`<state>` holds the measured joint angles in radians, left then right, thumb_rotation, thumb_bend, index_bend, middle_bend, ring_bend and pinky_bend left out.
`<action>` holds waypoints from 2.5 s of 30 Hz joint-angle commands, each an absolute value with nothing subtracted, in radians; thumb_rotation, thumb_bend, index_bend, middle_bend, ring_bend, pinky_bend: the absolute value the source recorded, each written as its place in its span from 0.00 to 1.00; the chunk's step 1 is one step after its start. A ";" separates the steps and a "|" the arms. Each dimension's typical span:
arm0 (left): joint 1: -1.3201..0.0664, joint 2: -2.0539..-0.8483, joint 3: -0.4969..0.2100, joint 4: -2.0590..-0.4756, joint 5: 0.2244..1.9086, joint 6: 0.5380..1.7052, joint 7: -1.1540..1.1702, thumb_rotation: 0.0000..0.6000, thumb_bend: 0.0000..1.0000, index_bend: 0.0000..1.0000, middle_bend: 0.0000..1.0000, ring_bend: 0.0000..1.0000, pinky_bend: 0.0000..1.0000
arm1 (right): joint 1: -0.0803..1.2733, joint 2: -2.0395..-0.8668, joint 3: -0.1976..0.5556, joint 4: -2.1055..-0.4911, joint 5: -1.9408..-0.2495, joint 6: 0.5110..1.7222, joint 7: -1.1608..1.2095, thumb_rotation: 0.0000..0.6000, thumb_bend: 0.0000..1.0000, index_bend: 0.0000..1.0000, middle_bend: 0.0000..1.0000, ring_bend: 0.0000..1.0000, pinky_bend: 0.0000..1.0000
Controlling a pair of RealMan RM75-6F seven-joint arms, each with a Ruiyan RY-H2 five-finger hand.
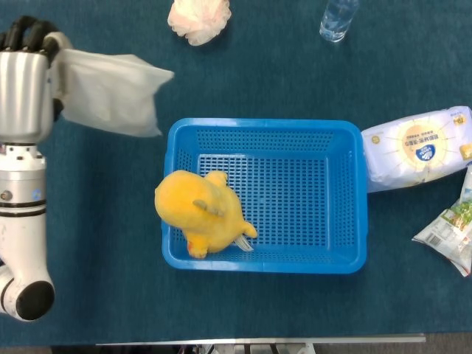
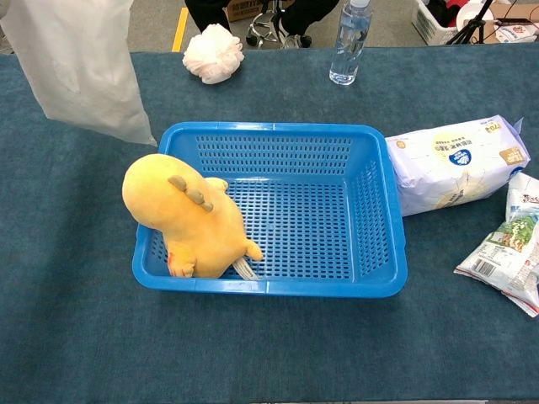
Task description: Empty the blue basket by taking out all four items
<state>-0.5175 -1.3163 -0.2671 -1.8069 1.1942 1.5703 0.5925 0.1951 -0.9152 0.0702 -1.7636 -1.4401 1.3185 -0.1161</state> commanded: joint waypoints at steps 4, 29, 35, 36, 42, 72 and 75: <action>-0.460 -1.300 -0.232 -1.779 1.079 1.532 0.619 1.00 0.60 0.84 0.38 0.28 0.44 | 0.199 -0.920 0.071 -1.761 -1.435 1.310 -0.116 1.00 0.00 0.04 0.24 0.20 0.48; -0.358 -1.192 -0.190 -1.915 1.230 1.502 0.326 1.00 0.13 0.05 0.04 0.20 0.44 | 0.202 -0.919 0.074 -1.773 -1.445 1.317 -0.114 1.00 0.00 0.04 0.24 0.20 0.48; -0.362 -1.034 -0.115 -2.033 1.341 1.313 0.073 1.00 0.13 0.14 0.08 0.13 0.38 | 0.205 -0.914 0.079 -1.784 -1.470 1.335 -0.115 1.00 0.00 0.04 0.24 0.20 0.48; -0.367 -1.010 -0.103 -2.045 1.355 1.281 0.047 1.00 0.13 0.14 0.08 0.12 0.37 | 0.206 -0.914 0.080 -1.785 -1.473 1.337 -0.116 1.00 0.00 0.05 0.24 0.20 0.48; -0.399 -0.921 -0.035 -2.078 1.438 1.125 -0.041 1.00 0.13 0.17 0.08 0.10 0.36 | 0.207 -0.912 0.083 -1.791 -1.487 1.349 -0.117 1.00 0.00 0.06 0.24 0.20 0.48; -0.554 -0.981 -0.008 -2.052 1.600 0.903 -0.214 1.00 0.12 0.00 0.00 0.00 0.13 | 0.200 -0.927 0.074 -1.760 -1.457 1.331 -0.092 1.00 0.00 0.06 0.25 0.20 0.48; -0.572 -0.999 -0.010 -2.048 1.596 0.885 -0.209 1.00 0.12 0.00 0.00 0.00 0.13 | 0.197 -0.929 0.072 -1.754 -1.459 1.334 -0.084 1.00 0.00 0.06 0.25 0.20 0.48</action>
